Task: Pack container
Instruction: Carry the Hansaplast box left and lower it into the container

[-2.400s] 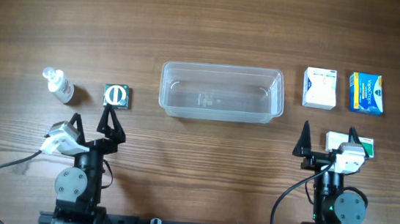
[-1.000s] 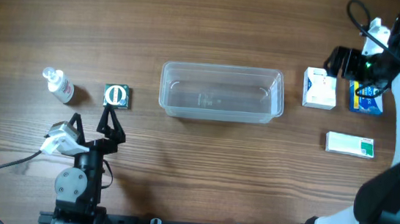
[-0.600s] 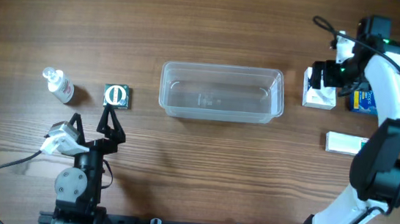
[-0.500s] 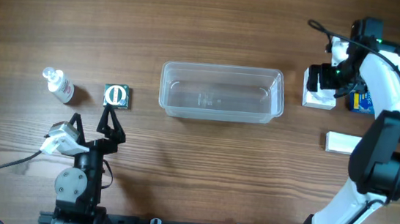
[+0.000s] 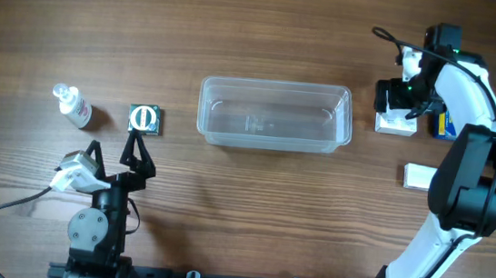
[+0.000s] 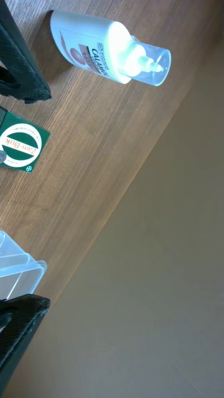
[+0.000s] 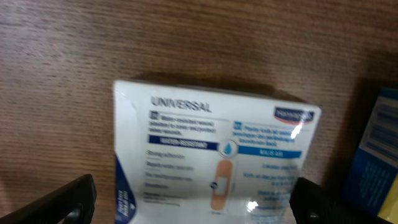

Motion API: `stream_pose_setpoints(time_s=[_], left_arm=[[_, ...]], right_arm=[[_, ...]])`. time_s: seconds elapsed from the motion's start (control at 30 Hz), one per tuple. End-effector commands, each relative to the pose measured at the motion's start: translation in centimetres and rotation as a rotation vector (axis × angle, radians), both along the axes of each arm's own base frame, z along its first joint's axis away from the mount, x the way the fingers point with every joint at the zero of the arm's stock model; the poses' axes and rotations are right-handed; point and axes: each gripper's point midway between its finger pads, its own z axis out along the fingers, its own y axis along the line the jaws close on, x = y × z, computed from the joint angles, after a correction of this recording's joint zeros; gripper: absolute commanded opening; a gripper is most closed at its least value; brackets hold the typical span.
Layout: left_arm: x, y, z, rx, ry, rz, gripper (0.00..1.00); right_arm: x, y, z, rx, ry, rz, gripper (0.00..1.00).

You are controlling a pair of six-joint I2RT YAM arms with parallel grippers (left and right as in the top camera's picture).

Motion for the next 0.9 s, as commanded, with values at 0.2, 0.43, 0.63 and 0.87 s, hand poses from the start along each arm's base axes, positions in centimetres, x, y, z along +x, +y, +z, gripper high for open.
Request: stream_pose_setpoints(time_s=[0.2,0.43,0.63,0.87], left_arm=[[0.0,0.3,-0.1,0.005,0.000,0.014,1.00],[0.0,0.3,-0.1,0.005,0.000,0.013,1.00],[0.0,0.3,-0.1,0.005,0.000,0.014,1.00],[0.0,0.3,-0.1,0.005,0.000,0.014,1.00]], right_arm=[[-0.3,-0.1,-3.1,-0.010,0.063,0.021,1.00],[-0.7,-0.3,-3.1,-0.021,0.079,0.016,0.70],[-0.2,-0.3,-1.1,-0.015,0.085,-0.019,0.64],[1.5,3.7,9.7,0.164,0.046,-0.096,0.65]])
